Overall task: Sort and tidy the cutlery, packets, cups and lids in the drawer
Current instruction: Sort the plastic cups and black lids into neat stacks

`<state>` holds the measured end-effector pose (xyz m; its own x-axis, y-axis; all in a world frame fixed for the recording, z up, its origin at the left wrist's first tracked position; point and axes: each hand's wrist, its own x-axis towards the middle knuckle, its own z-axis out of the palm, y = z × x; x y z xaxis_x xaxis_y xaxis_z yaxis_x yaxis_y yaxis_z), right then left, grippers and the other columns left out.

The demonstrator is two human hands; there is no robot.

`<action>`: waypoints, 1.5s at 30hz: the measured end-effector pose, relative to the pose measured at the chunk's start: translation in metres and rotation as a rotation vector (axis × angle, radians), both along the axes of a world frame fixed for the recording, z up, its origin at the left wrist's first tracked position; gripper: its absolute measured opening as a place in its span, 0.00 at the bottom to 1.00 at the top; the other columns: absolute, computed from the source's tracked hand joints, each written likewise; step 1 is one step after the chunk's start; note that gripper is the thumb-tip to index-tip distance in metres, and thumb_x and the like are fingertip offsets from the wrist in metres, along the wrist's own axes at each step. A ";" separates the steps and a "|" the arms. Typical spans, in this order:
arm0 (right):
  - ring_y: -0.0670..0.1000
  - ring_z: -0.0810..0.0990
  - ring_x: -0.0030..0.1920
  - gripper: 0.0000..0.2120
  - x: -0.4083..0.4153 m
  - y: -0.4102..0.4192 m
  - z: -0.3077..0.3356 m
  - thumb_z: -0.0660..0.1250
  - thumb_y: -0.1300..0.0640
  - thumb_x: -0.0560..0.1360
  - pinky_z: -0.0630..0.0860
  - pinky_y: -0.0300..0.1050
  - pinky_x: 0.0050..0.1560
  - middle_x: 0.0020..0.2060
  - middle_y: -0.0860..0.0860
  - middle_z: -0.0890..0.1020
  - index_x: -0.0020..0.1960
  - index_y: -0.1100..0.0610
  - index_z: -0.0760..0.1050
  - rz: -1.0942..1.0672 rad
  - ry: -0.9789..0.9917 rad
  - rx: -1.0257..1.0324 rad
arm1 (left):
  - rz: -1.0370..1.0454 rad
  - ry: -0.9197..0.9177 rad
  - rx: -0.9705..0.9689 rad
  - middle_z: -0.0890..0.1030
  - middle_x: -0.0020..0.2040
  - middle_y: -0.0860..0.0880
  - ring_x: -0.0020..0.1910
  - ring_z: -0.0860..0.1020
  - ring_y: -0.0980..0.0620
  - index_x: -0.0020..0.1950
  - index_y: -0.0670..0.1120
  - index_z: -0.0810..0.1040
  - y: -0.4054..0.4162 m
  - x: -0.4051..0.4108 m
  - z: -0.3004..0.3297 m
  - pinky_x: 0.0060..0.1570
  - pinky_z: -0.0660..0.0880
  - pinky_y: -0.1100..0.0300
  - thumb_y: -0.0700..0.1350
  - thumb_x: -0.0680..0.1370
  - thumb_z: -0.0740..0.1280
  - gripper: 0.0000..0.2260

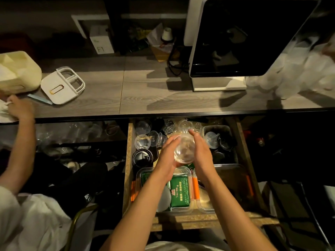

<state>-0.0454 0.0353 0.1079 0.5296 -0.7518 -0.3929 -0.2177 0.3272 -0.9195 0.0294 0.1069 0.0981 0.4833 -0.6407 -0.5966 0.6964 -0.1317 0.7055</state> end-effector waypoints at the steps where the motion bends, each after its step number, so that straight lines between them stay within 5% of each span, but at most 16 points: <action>1: 0.48 0.79 0.58 0.16 0.001 -0.001 0.000 0.53 0.47 0.84 0.78 0.48 0.58 0.56 0.46 0.80 0.61 0.46 0.78 -0.008 0.008 0.011 | 0.004 -0.026 0.029 0.82 0.58 0.45 0.55 0.82 0.45 0.60 0.51 0.79 -0.004 -0.003 -0.002 0.44 0.82 0.53 0.48 0.82 0.63 0.09; 4: 0.44 0.84 0.47 0.19 -0.004 -0.008 -0.008 0.51 0.50 0.85 0.80 0.48 0.50 0.43 0.45 0.85 0.49 0.46 0.80 -0.026 0.038 -0.095 | -0.006 -0.099 0.119 0.83 0.56 0.49 0.57 0.82 0.44 0.53 0.57 0.80 -0.016 -0.011 -0.012 0.57 0.79 0.42 0.53 0.80 0.66 0.04; 7: 0.39 0.83 0.39 0.19 -0.014 -0.018 -0.020 0.52 0.51 0.85 0.75 0.37 0.41 0.37 0.44 0.85 0.46 0.51 0.80 -0.045 0.055 -0.073 | -0.023 -0.112 0.197 0.82 0.56 0.50 0.57 0.81 0.44 0.53 0.58 0.79 -0.026 -0.021 -0.022 0.47 0.83 0.47 0.55 0.80 0.65 0.05; 10: 0.43 0.81 0.37 0.20 -0.023 -0.033 -0.039 0.53 0.48 0.84 0.73 0.44 0.43 0.34 0.45 0.84 0.43 0.51 0.79 -0.006 0.081 0.065 | -0.012 -0.082 0.247 0.79 0.62 0.48 0.58 0.80 0.43 0.60 0.55 0.78 -0.038 -0.029 -0.037 0.37 0.81 0.55 0.61 0.78 0.66 0.15; 14: 0.48 0.82 0.46 0.18 -0.038 -0.074 -0.071 0.54 0.47 0.84 0.75 0.43 0.44 0.49 0.53 0.84 0.54 0.55 0.80 0.187 0.169 0.184 | 0.075 0.012 0.302 0.75 0.63 0.45 0.56 0.80 0.40 0.65 0.52 0.74 -0.045 -0.027 -0.060 0.39 0.83 0.49 0.58 0.79 0.66 0.18; 16: 0.49 0.79 0.47 0.14 -0.050 -0.099 -0.095 0.60 0.51 0.82 0.73 0.41 0.44 0.52 0.60 0.82 0.58 0.59 0.79 0.157 0.348 0.009 | 0.145 0.032 0.314 0.74 0.63 0.44 0.58 0.79 0.40 0.65 0.51 0.74 -0.046 -0.020 -0.072 0.38 0.83 0.49 0.56 0.80 0.66 0.17; 22: 0.54 0.82 0.57 0.18 -0.063 -0.135 -0.148 0.71 0.57 0.75 0.75 0.42 0.55 0.57 0.56 0.82 0.64 0.59 0.77 0.439 0.676 -0.361 | 0.245 0.066 0.377 0.71 0.68 0.42 0.60 0.77 0.40 0.68 0.49 0.73 -0.052 -0.013 -0.108 0.39 0.83 0.47 0.62 0.77 0.66 0.25; 29: 0.56 0.83 0.51 0.16 -0.057 -0.140 -0.169 0.73 0.53 0.74 0.71 0.40 0.44 0.51 0.55 0.85 0.60 0.57 0.79 0.565 0.749 -0.338 | 0.262 0.075 0.389 0.73 0.66 0.42 0.60 0.78 0.40 0.64 0.51 0.75 -0.057 -0.014 -0.122 0.41 0.83 0.46 0.61 0.79 0.65 0.19; 35: 0.57 0.78 0.60 0.26 -0.051 -0.134 -0.178 0.71 0.45 0.73 0.76 0.49 0.57 0.61 0.56 0.76 0.67 0.54 0.73 0.628 0.860 -0.345 | 0.273 0.082 0.396 0.74 0.65 0.42 0.60 0.77 0.40 0.61 0.51 0.75 -0.059 -0.012 -0.118 0.40 0.83 0.46 0.59 0.79 0.65 0.16; 45: 0.58 0.68 0.68 0.32 -0.042 -0.124 -0.183 0.70 0.47 0.75 0.73 0.52 0.61 0.67 0.57 0.70 0.74 0.56 0.64 0.553 0.942 -0.402 | 0.251 0.104 0.355 0.76 0.66 0.42 0.61 0.78 0.40 0.63 0.51 0.78 -0.048 -0.011 -0.122 0.39 0.82 0.48 0.56 0.79 0.67 0.16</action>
